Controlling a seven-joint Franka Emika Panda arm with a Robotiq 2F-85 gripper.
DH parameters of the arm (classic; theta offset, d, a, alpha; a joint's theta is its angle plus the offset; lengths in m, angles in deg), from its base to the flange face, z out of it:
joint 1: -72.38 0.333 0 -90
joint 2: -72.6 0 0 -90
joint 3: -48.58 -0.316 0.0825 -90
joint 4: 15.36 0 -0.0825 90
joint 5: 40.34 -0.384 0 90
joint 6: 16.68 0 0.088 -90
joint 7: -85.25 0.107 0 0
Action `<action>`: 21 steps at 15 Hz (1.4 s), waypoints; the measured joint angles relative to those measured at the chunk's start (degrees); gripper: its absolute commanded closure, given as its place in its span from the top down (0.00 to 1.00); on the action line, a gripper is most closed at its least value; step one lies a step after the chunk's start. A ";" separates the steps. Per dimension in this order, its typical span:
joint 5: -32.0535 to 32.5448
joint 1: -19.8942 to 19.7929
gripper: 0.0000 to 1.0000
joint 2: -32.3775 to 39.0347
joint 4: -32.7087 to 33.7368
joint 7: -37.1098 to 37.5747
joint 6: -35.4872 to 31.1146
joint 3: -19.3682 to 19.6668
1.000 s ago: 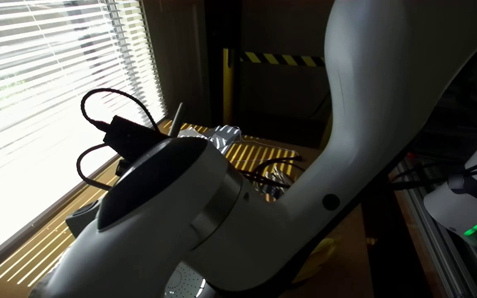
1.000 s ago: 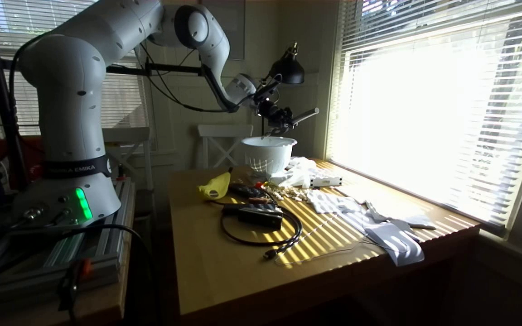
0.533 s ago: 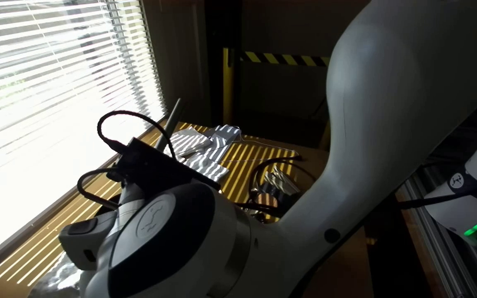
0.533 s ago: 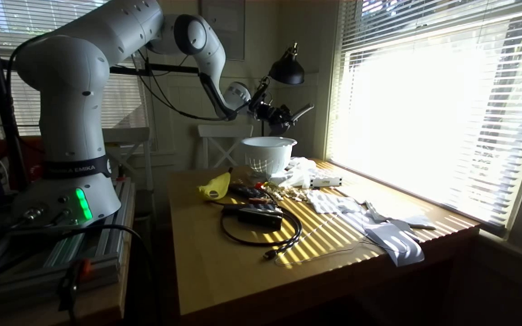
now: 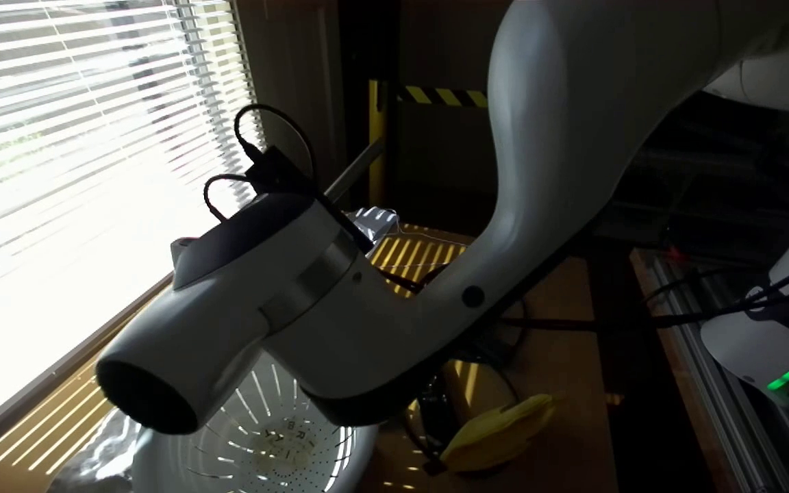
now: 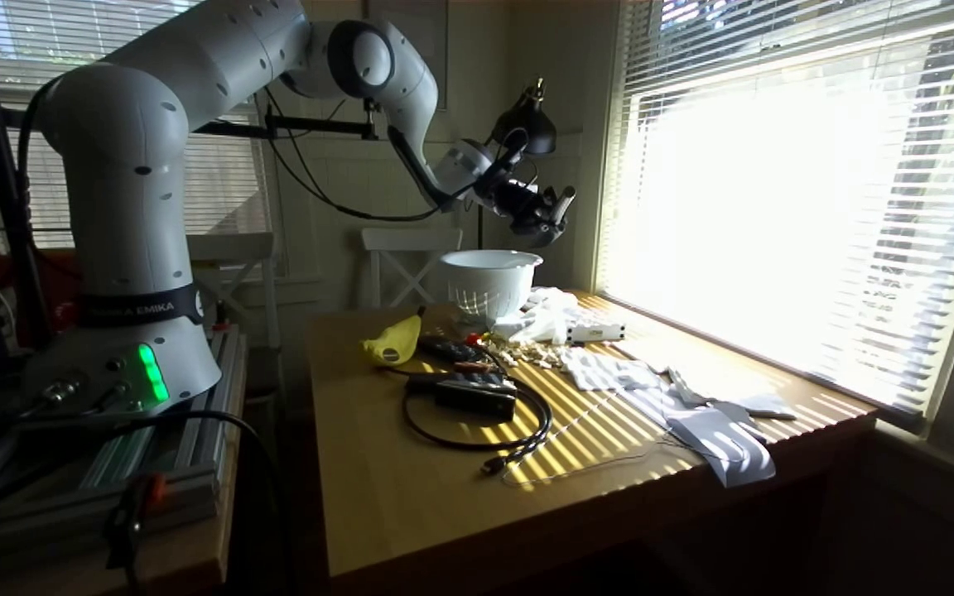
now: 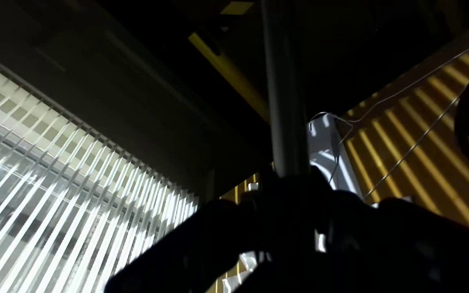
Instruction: Scoop up the letter blocks with the spatula and put them into the colander
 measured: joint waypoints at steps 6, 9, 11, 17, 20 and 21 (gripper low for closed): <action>-13.32 -10.38 0.06 -0.14 -2.65 2.86 -0.85 0.03; -20.47 -15.68 0.06 0.46 -5.50 4.76 -4.65 0.31; -24.96 -18.86 0.06 2.14 -6.11 5.06 -9.95 0.54; -29.29 -23.53 0.14 9.17 -5.40 0.29 -33.58 2.42; -29.42 -23.56 0.55 9.23 -4.76 -4.66 -38.20 3.41; -29.42 -23.55 0.61 9.20 -4.63 -5.95 -39.57 3.60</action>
